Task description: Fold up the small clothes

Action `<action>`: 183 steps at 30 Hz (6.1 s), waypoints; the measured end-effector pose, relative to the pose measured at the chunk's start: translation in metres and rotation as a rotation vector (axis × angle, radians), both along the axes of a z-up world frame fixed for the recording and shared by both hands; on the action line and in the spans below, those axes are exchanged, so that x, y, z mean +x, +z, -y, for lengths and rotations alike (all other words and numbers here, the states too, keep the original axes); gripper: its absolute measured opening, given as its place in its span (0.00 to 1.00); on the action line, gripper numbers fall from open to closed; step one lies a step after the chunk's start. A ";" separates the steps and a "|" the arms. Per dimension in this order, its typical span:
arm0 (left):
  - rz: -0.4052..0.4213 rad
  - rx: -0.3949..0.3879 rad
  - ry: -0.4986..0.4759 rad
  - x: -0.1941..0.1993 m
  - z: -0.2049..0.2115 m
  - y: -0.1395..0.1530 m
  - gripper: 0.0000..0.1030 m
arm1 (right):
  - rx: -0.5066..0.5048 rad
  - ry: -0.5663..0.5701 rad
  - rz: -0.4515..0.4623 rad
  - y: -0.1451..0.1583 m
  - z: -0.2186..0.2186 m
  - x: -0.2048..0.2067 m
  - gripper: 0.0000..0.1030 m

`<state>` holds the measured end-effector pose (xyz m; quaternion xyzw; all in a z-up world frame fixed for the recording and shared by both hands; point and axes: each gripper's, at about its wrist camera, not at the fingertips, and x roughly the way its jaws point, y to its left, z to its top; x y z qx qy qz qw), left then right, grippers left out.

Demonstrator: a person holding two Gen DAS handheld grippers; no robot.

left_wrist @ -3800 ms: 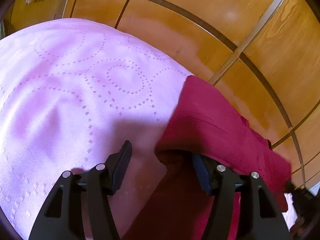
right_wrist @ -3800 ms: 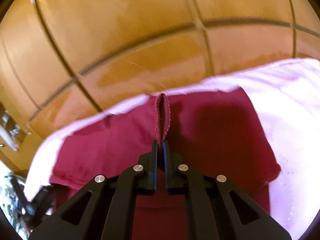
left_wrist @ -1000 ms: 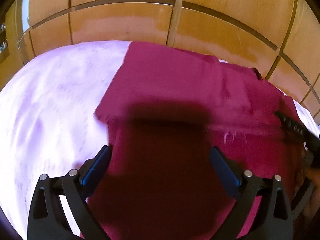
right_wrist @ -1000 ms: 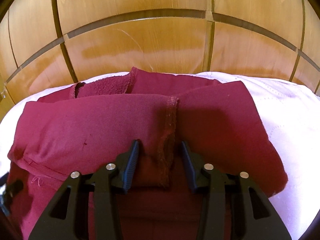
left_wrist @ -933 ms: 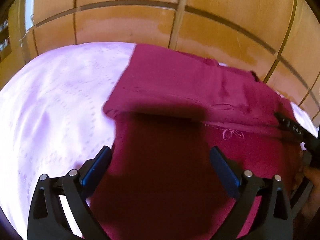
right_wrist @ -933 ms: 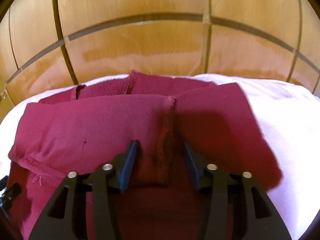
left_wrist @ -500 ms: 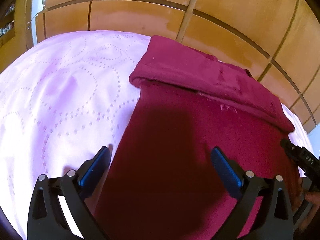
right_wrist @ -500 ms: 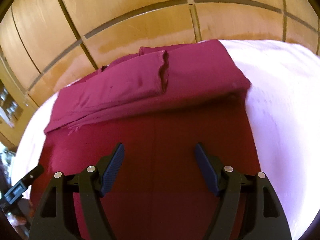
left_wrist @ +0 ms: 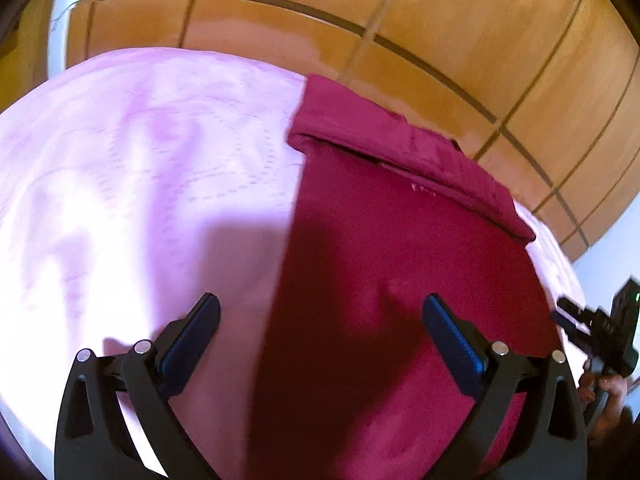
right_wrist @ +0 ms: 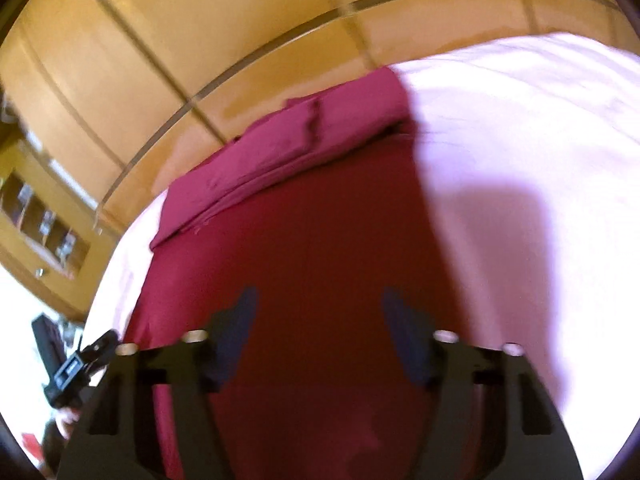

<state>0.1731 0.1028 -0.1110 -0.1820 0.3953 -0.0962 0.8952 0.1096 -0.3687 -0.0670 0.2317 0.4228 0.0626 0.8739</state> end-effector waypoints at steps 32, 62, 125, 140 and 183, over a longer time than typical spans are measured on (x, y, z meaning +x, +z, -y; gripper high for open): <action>-0.150 -0.351 -0.292 -0.060 -0.023 -0.028 0.70 | 0.506 0.061 -0.165 -0.046 0.058 -0.118 0.40; 0.009 -0.375 -0.385 -0.094 -0.022 0.041 0.07 | 0.492 0.343 0.121 0.020 0.032 -0.131 0.11; 0.014 -0.282 -0.009 0.129 -0.014 0.020 0.77 | 0.556 -0.088 0.102 -0.021 0.072 0.090 0.64; -0.088 -0.066 0.106 0.173 0.012 0.004 0.72 | 0.111 0.000 -0.071 -0.025 0.025 0.137 0.19; 0.099 0.224 0.027 0.113 0.124 0.006 0.87 | -0.146 -0.161 0.023 -0.044 0.017 0.127 0.08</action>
